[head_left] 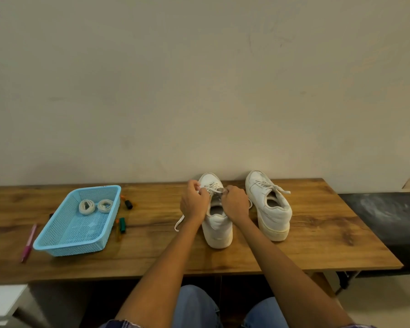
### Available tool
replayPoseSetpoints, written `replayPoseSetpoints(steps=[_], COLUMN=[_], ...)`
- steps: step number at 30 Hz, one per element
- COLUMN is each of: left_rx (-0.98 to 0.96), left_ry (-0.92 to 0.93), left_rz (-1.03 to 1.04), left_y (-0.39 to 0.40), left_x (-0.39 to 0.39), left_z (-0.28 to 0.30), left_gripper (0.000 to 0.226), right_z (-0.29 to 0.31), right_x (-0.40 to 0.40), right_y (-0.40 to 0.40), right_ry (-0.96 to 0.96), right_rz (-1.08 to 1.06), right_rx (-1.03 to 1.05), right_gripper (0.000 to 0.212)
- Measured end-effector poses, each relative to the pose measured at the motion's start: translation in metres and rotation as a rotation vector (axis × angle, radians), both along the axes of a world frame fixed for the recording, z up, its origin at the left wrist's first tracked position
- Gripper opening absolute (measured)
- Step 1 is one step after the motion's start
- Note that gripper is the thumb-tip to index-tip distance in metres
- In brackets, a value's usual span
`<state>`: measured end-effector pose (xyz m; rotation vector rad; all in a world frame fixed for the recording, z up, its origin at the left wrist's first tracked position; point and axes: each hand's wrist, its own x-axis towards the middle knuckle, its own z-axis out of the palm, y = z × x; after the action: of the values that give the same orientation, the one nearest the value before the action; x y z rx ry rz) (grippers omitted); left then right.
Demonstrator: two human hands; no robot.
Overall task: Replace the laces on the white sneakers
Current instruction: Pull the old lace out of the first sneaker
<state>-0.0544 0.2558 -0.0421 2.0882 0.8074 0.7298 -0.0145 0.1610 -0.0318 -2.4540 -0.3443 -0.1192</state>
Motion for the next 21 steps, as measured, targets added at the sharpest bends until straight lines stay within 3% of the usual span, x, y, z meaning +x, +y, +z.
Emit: replayPoseSetpoints(steps=[4, 7, 9, 11, 15, 21], left_rx=[0.367, 0.597, 0.620, 0.583, 0.213, -0.748], left_ry=[-0.113, 0.068, 0.162, 0.119, -0.131, -0.436], left_rz=[-0.167, -0.375, -0.393, -0.356, -0.202, 0.268], left_y=[0.009, 0.009, 0.007, 0.005, -0.003, 0.009], left_x=[0.000, 0.008, 0.013, 0.014, 0.011, 0.014], left_z=[0.010, 0.013, 0.011, 0.007, -0.005, -0.021], left_gripper=[0.024, 0.022, 0.020, 0.019, 0.009, 0.016], right_z=[0.002, 0.001, 0.000, -0.001, 0.000, 0.000], right_x=[0.000, -0.001, -0.001, -0.001, -0.002, -0.004], right_y=[-0.001, -0.001, -0.001, -0.001, 0.000, -0.001], right_ry=[0.001, 0.014, 0.017, 0.019, 0.015, -0.016], right_rz=[-0.001, -0.005, -0.010, -0.013, -0.009, -0.004], right_rx=[-0.012, 0.015, 0.015, 0.019, 0.009, -0.020], right_gripper=[0.024, 0.023, 0.023, 0.023, 0.022, 0.024])
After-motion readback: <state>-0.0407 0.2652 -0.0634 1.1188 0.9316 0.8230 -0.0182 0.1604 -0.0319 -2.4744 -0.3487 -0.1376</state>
